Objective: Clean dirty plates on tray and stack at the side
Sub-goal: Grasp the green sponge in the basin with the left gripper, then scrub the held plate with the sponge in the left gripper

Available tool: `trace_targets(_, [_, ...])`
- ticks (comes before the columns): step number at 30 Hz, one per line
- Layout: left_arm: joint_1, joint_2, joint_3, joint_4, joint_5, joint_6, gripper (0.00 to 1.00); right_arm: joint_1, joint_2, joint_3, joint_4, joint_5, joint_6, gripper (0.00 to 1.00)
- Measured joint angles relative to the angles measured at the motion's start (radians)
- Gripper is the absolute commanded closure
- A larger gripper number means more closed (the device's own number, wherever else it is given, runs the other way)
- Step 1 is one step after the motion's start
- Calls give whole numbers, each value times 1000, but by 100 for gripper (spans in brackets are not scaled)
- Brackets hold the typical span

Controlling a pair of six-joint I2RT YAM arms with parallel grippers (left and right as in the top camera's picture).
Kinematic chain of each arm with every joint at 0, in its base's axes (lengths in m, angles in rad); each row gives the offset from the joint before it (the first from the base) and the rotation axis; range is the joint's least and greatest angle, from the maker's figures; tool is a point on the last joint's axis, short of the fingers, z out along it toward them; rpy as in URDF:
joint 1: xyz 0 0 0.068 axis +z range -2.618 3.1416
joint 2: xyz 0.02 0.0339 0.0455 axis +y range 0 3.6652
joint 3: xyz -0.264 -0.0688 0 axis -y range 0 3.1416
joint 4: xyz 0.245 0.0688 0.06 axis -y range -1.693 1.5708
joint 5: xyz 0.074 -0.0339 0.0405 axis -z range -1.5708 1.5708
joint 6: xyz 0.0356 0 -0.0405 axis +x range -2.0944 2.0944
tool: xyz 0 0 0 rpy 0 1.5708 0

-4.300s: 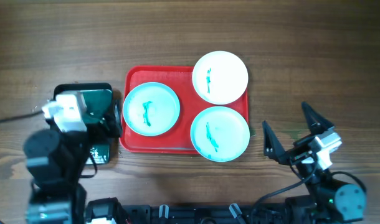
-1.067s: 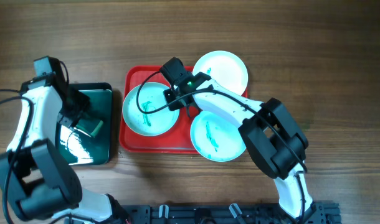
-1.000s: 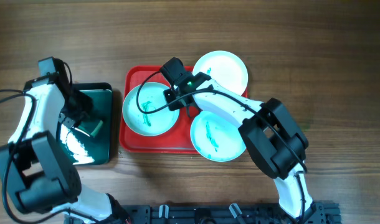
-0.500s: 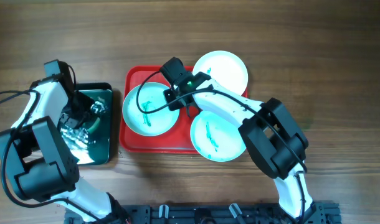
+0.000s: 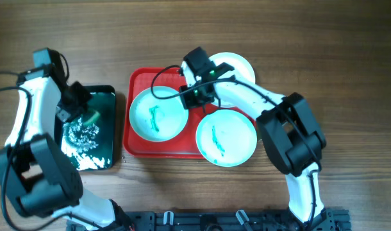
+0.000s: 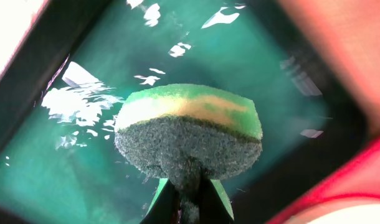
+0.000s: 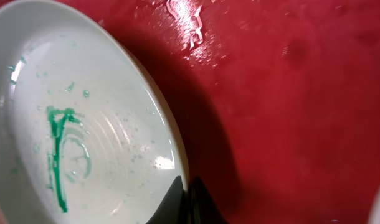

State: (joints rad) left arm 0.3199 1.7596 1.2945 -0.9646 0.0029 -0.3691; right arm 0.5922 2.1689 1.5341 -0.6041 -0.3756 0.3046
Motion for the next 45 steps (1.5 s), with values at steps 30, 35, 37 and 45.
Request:
trace_targets(30, [-523, 138, -95, 165, 21, 46, 96, -16, 7, -4, 6, 8, 15, 96])
trace_targets(35, [-587, 138, -107, 149, 158, 173, 96, -16, 7, -6, 8, 14, 15, 96])
trace_targets(37, [-611, 138, -112, 148, 201, 202, 96, -16, 7, -6, 8, 14, 17, 96])
trace_targets(45, [-594, 138, -109, 139, 76, -92, 96, -22, 8, -6, -21, -19, 169, 96])
